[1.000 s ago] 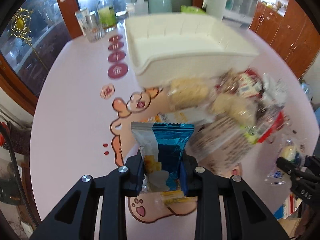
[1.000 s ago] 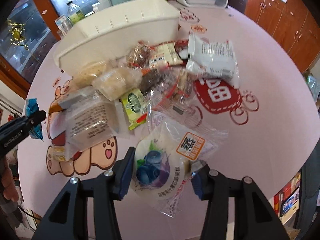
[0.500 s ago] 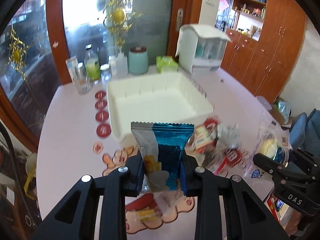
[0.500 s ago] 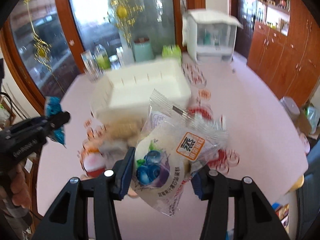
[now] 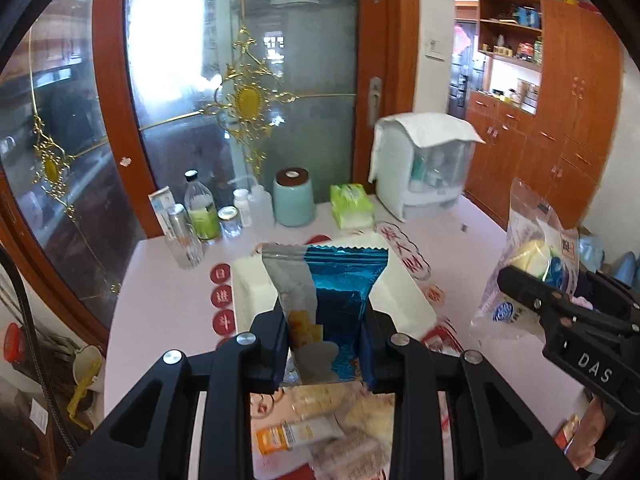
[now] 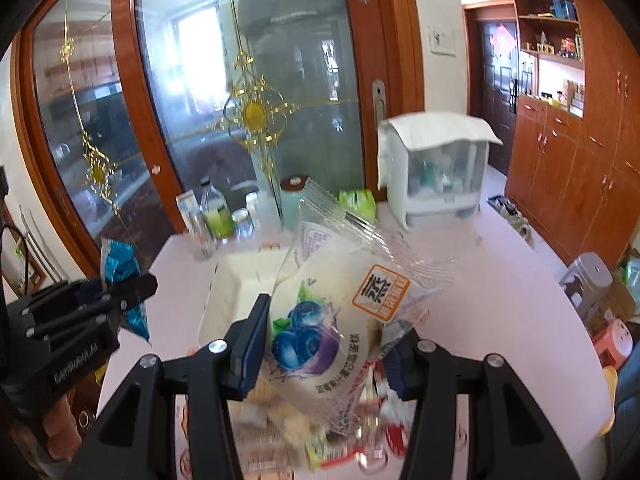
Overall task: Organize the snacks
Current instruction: 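Carry both packets over the white tray and open both tools to drop them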
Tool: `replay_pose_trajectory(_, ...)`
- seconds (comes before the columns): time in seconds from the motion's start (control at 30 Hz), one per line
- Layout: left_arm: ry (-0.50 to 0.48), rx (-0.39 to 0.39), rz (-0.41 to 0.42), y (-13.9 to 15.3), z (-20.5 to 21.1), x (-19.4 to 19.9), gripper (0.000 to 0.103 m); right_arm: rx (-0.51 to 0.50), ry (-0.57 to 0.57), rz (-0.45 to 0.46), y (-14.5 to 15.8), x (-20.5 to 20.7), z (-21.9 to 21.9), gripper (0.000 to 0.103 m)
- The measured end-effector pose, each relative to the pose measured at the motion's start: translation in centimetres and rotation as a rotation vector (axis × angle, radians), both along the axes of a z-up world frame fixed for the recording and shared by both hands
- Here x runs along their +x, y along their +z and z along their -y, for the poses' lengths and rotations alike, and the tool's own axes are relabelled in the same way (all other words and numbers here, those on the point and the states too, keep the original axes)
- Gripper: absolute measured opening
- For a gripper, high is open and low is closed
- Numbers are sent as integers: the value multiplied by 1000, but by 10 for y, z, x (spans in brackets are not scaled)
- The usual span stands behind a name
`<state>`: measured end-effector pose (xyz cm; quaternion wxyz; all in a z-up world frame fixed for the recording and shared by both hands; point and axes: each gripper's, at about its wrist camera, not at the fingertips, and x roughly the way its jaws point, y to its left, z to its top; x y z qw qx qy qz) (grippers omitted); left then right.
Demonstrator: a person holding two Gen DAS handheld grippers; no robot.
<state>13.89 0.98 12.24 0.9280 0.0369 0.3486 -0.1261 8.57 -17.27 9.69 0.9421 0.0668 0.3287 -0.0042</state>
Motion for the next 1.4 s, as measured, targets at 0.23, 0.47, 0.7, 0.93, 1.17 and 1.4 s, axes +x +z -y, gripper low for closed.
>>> replay_pose_trajectory(0.23, 92, 6, -54, -16, 9, 61, 27, -1, 21, 13, 7, 69, 2, 50)
replay_pose_trajectory(0.47, 159, 25, -169, -78, 19, 110, 27, -7, 32, -77, -31, 118, 4, 50)
replay_pose_trajectory(0.7, 181, 60, -253, -133, 28, 137, 27, -7, 56, -184, -87, 146, 9, 50)
replay_pose_trajectory(0.93, 180, 87, -325, -173, 29, 155, 27, 2, 92, -247, -123, 169, 5, 50)
replay_pose_trajectory(1.17, 200, 108, -377, -202, 22, 167, 27, -2, 134, -292, -149, 186, -7, 50)
replay_pose_trajectory(1.4, 205, 117, -422, -222, 11, 176, 27, -11, 158, -334, -169, 198, -16, 51)
